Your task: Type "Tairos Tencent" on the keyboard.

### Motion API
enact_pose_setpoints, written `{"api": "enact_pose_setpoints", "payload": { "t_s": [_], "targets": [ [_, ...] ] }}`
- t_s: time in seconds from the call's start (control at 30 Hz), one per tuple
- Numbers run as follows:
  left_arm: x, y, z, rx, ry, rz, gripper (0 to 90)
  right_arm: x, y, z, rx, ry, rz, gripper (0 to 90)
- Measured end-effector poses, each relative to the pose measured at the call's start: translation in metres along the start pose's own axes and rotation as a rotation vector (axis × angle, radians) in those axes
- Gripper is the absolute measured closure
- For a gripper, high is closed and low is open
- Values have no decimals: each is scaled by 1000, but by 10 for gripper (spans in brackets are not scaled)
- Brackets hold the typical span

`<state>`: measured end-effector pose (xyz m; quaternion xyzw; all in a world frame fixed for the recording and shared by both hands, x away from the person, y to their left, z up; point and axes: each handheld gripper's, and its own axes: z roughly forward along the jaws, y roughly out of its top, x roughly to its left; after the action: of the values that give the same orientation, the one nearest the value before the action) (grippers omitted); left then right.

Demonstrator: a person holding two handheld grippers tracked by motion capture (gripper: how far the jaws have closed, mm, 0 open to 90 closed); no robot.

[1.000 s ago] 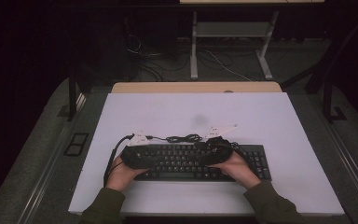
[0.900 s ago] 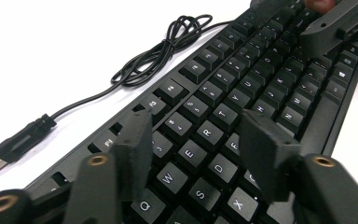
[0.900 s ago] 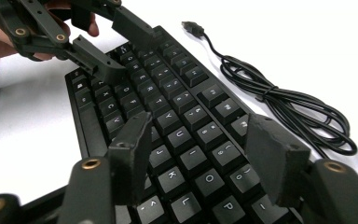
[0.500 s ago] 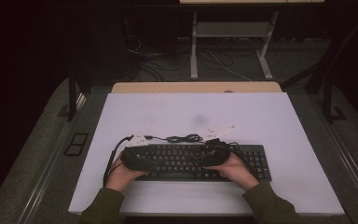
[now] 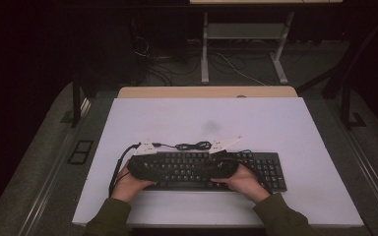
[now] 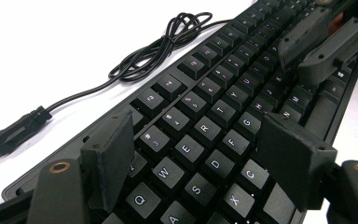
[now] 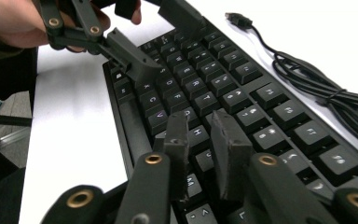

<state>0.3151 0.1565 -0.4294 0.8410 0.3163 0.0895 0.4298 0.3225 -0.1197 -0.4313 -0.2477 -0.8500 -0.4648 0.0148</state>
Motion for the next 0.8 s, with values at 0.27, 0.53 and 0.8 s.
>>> {"api": "enact_pose_setpoints", "payload": {
  "t_s": [0.27,0.53,0.8],
  "targets": [
    [0,0,0,-5,-3,0,264,5,-1,8,37,17,-23,863],
    [-1,0,0,-8,-2,-1,264,7,-3,12,59,23,-35,892],
    [-1,0,0,-9,-3,-1,264,8,-3,15,70,25,-38,892]
  ]
}}
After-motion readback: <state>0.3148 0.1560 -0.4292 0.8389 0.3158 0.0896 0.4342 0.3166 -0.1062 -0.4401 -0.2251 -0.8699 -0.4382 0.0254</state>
